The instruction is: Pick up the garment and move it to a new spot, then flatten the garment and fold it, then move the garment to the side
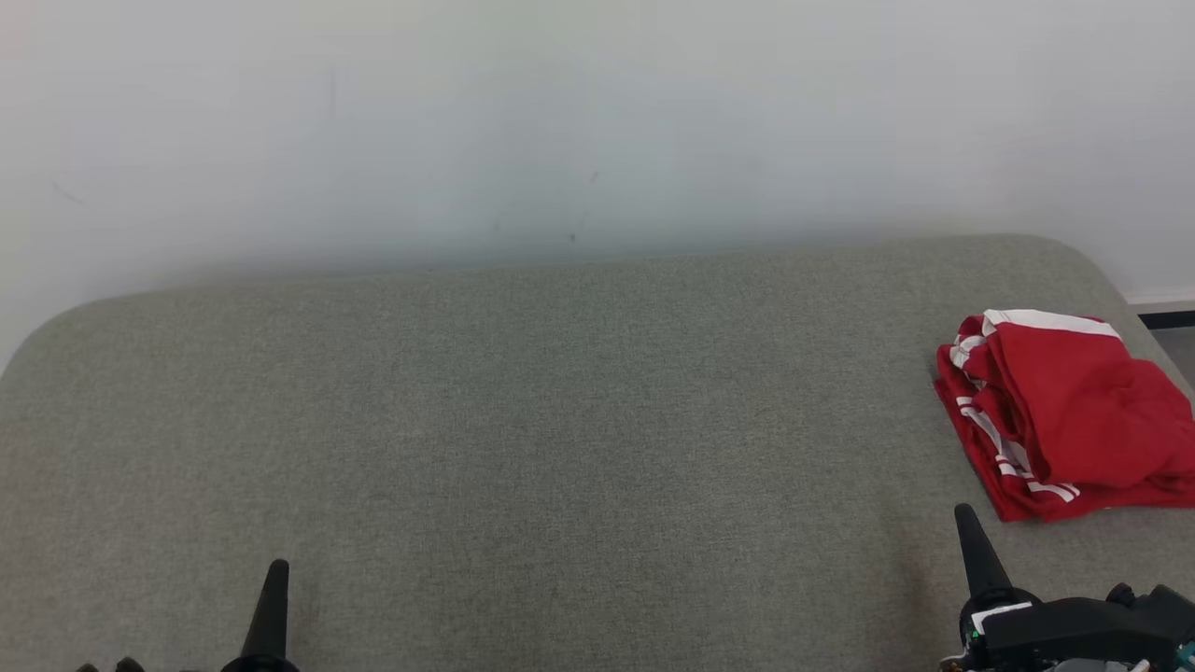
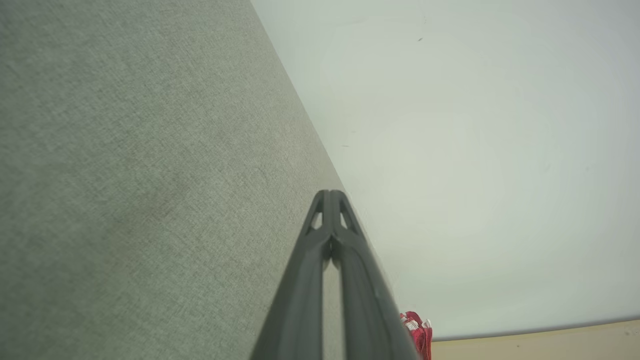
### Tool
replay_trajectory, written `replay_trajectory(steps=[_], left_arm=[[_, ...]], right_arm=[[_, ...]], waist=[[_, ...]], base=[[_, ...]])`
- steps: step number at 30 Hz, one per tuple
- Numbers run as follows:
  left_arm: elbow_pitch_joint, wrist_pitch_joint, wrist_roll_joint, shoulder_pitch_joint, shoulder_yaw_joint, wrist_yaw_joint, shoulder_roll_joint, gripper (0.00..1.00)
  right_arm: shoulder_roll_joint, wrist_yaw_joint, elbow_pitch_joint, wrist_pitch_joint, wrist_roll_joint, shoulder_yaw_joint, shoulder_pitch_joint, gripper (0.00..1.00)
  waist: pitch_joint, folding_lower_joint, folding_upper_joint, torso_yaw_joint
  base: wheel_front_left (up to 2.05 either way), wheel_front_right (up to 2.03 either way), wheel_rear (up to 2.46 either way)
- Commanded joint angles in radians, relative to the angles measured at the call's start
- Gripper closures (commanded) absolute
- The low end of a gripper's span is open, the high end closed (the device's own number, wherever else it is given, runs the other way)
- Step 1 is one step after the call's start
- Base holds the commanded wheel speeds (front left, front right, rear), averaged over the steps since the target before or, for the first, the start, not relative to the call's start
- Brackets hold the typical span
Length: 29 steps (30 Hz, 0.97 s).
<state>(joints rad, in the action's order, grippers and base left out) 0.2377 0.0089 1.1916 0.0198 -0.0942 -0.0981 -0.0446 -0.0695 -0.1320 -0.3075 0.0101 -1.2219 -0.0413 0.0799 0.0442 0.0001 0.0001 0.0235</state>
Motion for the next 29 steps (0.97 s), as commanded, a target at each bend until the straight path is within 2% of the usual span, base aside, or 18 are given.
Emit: replay_trajectory(steps=[1, 29], left_arm=[[-0.006, 0.006, 0.028, 0.026, -0.005, -0.007, -0.005, 1.0], [0.002, 0.069, 0.27, 0.068, -0.015, -0.025, -0.007, 1.0]], right_arm=[[0.002, 0.001, 0.013, 0.007, -0.026, -0.007, 0.018, 1.0], [0.013, 0.002, 0.046, 0.069, -0.25, -0.049, 0.027, 1.0]], waist=[[-0.001, -0.0001, -0.0001, -0.001], [-0.027, -0.0001, -0.0001, -0.013]], base=[[0.0, 0.0, 0.0], [0.0, 0.0, 0.0]])
